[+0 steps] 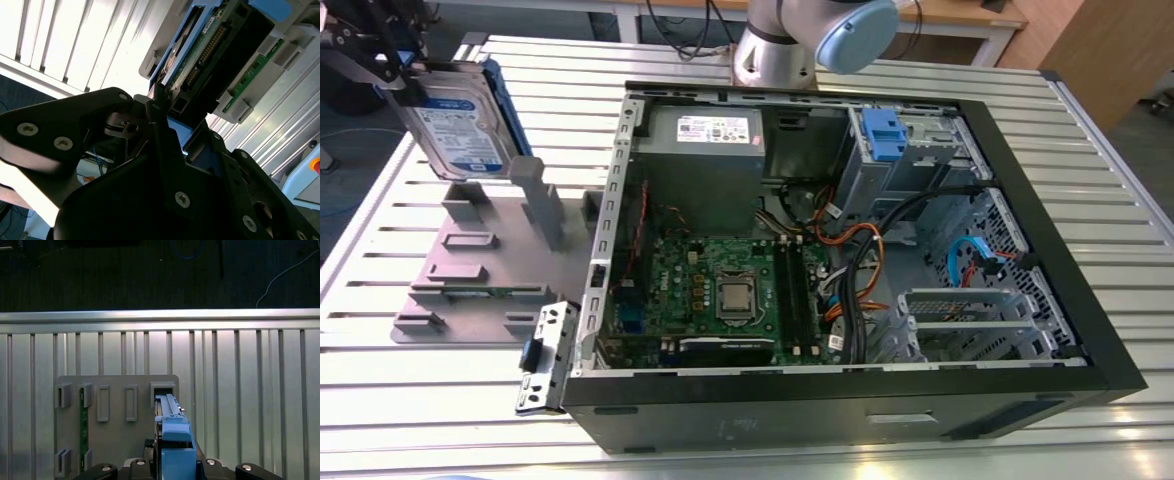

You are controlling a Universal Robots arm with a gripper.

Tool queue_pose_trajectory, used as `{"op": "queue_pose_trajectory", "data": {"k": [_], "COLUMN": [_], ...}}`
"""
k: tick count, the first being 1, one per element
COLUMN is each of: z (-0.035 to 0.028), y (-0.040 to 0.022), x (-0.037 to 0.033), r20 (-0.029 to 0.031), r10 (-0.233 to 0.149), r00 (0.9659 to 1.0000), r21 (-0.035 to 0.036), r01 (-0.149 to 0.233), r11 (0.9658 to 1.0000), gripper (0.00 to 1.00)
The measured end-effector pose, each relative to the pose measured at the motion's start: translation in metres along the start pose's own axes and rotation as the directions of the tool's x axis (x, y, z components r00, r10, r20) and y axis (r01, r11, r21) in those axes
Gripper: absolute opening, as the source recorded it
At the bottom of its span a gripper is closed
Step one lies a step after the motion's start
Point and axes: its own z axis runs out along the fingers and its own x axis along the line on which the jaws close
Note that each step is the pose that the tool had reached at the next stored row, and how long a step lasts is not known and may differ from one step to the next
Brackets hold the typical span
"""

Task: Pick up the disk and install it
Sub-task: 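Pick up the disk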

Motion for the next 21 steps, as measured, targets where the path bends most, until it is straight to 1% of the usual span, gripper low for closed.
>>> {"op": "queue_pose_trajectory", "data": {"k": [21], "z": [-0.0053], "y": [0.0], "x": [-0.0001], "r20": [0.0], "r10": [0.0], "r00": [1.0], "r21": [0.0], "r01": [0.0], "r11": [1.0], "gripper": [0.36]}}
